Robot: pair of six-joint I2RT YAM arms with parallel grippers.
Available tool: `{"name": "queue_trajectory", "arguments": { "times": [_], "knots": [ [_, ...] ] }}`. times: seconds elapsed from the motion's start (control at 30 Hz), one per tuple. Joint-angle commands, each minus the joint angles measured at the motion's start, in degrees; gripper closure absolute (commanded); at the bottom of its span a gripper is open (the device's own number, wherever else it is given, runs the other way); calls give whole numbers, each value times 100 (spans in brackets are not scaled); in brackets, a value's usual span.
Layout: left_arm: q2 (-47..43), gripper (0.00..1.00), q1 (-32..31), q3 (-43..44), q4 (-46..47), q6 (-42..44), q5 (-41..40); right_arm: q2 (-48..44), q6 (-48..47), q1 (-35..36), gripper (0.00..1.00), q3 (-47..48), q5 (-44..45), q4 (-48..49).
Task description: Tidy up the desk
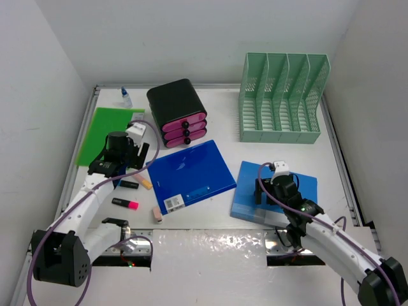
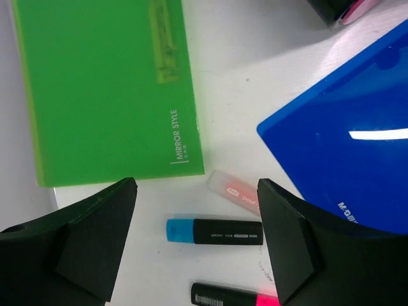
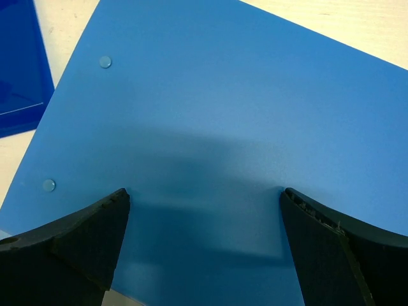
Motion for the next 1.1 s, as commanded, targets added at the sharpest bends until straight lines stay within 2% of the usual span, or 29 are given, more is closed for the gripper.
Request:
{"name": "queue_trajectory", "arguments": {
  "times": [0.0,0.07,0.23,0.37,0.47,0.6,0.63,0.7,0.77,0.83,0.9,1.07],
  "knots": [
    [-42,26,61,-27,374,105,305,-71,-144,15,2,243,-136,193],
    [37,25,61,-54,505,219,499,-36,-240,15,2,462,-154,27],
    [319,25,61,-229,1366,124,877,420,-574,14,3,1780,-584,78],
    [503,25,70,-299,2085,-166,983,1533,-645,23,7,3157,-690,219],
    [504,25,79,-379,2710,-351,974,2499,-714,111,11,3810,-646,413],
    [643,26,140,-432,3194,-571,721,3767,-978,751,22,5153,47,684],
    [714,26,166,-449,3378,-649,615,4022,-1066,875,32,5366,388,773],
    [872,26,307,-519,3572,-729,360,4769,-1277,1156,44,5972,688,870],
    [951,26,544,-581,3643,-790,341,5366,-1225,1289,47,6387,725,1027],
    [1039,26,694,-564,3670,-843,306,5641,-1102,1376,47,6466,725,1404],
    [1153,26,859,-520,3617,-852,201,5984,-997,1447,37,6528,699,1722],
    [1321,26,914,-476,3503,-861,226,6773,-1101,1658,37,7028,488,1978]
  ]
}}
